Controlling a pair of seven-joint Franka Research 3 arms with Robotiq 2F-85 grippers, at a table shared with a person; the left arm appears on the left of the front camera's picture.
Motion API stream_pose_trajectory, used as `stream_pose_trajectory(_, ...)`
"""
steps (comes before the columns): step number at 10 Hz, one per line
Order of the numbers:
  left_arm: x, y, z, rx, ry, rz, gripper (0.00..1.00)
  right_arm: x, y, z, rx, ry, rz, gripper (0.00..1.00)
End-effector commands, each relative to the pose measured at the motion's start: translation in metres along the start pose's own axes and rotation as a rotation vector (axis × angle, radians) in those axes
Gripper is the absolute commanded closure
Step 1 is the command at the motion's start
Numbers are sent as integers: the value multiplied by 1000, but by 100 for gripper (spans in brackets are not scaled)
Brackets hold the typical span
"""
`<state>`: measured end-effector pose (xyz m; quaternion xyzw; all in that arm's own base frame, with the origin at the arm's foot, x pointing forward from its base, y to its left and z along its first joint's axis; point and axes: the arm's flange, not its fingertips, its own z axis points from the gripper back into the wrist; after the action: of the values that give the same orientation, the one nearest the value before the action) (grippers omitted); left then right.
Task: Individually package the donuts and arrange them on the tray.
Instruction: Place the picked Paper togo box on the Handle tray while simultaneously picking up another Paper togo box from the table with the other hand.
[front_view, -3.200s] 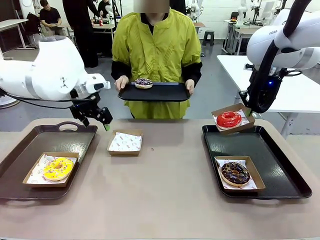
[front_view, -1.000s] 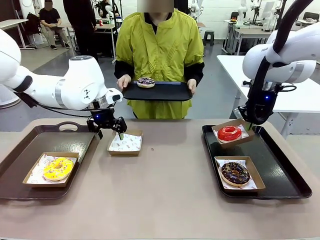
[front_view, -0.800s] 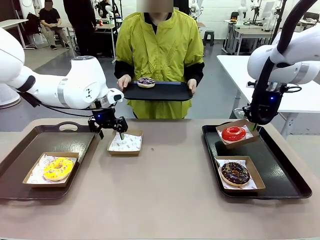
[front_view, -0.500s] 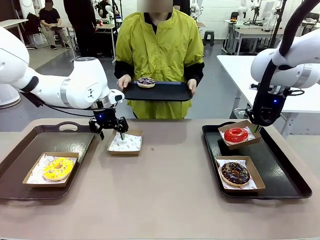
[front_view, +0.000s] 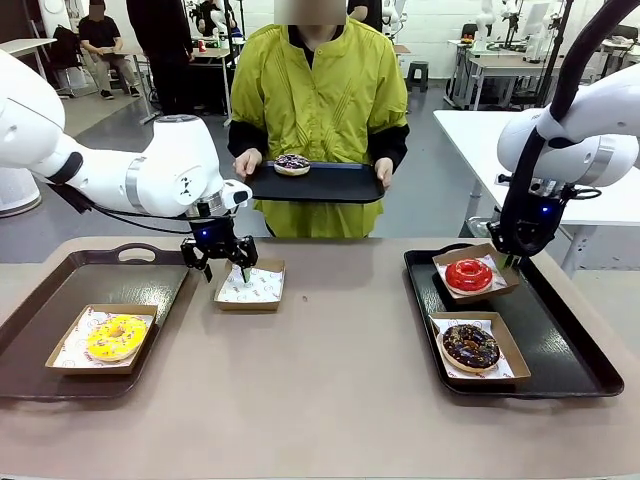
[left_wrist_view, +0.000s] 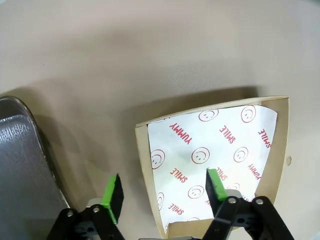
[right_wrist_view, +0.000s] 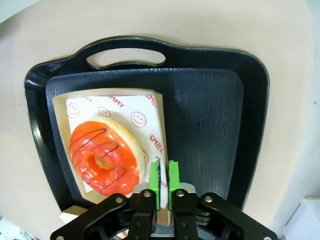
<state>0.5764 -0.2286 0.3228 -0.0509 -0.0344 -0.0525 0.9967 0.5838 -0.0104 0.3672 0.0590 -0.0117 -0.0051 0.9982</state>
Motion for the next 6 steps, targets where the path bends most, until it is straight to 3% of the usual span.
stream_pose_trajectory(1, 6, -3, -1, 41, 6, 14, 95, 5, -4, 3, 29, 14, 5, 0)
stream_pose_trajectory(2, 6, -3, -2, 41, 10, 14, 62, 5, -5, 3, 28, 21, 0, 0)
stream_pose_trajectory(3, 6, -3, -2, 42, 12, 15, 100, 5, -5, 3, 27, 24, -2, 0)
stream_pose_trajectory(4, 6, -3, -1, 42, 12, 18, 100, 5, -5, 3, 26, 25, -4, 15)
stream_pose_trajectory(6, 6, -3, 1, 43, 11, 19, 100, 5, -5, 3, 28, 28, -6, 0)
